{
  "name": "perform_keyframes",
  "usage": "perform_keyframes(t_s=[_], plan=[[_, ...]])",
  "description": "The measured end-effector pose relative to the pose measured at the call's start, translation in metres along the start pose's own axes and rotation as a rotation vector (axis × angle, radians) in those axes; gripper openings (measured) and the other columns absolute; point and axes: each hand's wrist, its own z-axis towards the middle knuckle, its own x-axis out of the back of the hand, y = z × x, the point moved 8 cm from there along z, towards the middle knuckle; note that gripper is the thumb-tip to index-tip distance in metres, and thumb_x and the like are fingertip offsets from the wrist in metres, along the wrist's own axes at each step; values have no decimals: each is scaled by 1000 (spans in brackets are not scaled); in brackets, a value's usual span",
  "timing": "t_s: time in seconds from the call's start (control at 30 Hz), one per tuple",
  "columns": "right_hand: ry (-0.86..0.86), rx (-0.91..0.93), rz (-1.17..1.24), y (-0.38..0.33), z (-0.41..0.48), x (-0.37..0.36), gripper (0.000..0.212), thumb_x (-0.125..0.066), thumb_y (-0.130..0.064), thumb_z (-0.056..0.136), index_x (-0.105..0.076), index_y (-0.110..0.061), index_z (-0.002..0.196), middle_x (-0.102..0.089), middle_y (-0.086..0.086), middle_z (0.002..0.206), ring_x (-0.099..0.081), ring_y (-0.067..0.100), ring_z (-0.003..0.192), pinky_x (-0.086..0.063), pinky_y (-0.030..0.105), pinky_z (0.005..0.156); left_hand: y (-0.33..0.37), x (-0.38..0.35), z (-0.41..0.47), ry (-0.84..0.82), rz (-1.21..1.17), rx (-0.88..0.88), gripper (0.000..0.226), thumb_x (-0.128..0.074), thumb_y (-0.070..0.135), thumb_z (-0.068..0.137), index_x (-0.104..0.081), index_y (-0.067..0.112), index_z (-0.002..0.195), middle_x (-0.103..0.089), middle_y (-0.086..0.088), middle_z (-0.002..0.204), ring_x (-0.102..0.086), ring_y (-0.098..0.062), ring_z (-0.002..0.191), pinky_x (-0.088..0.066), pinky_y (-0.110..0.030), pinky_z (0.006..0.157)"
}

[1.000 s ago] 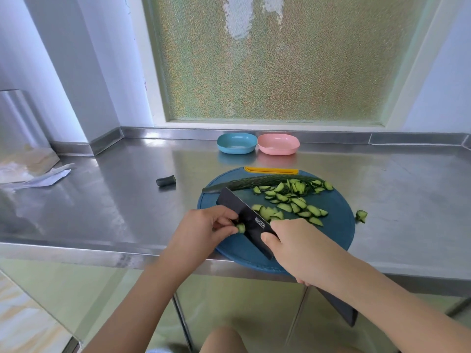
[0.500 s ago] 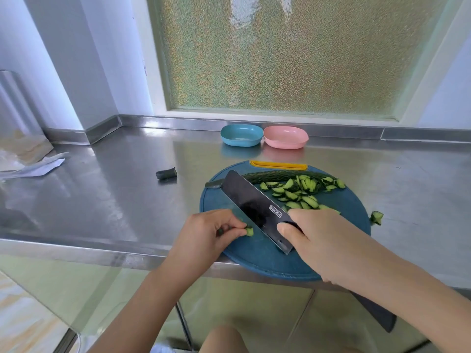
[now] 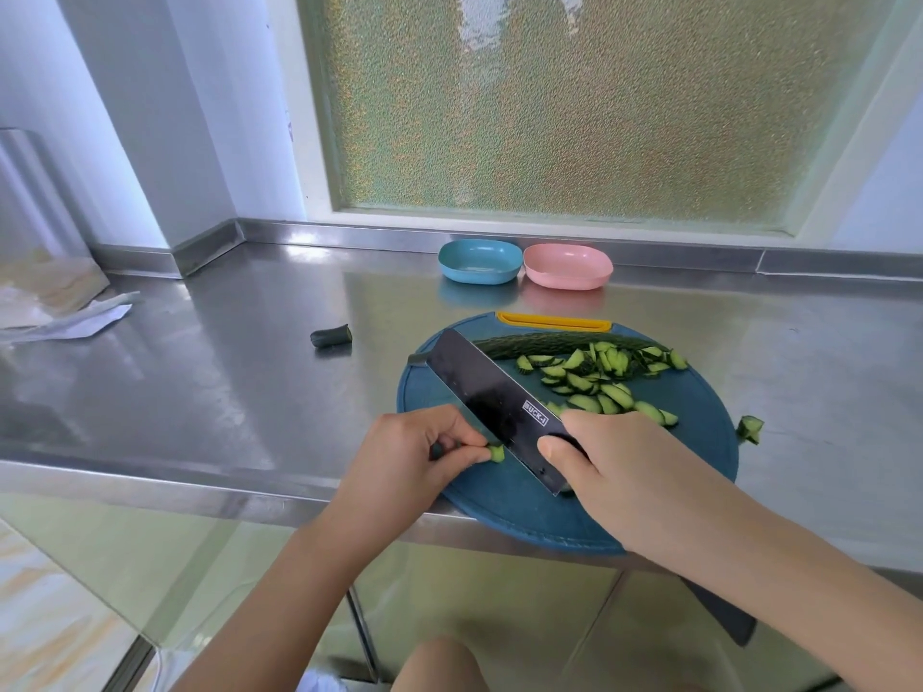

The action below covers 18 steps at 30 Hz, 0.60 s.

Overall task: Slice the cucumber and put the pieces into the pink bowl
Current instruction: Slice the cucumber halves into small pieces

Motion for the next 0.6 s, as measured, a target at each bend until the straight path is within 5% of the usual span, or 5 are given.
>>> perform_keyframes(t_s=[0.27,0.4,0.6], plan=[[8,27,-17,-3,-1,0,38,-34,-39,101,-26,-24,66,-37,-9,60,-40,9,51,-30,24,45,-4,-1,2,-9,-25,-3,5,-77,21,72,-73,19,74,-61,33,65,-58,5,58,-39,-3,57],[6,21,-35,-5,-1,0,38,-31,-41,101,-23,-26,67,-38,-10,64,-39,8,53,-31,23,47,-4,0,2,2,-1,-43,5,-76,27,73,-72,23,74,-59,6,58,-47,-6,50,-34,-7,50],[16,29,-70,-7,-1,-1,37,-27,-42,101,-22,-27,67,-38,-12,66,-41,7,55,-31,23,46,-2,1,3,12,25,-84,8,-72,34,72,-72,26,74,-43,18,54,-44,0,54,-32,-6,53]])
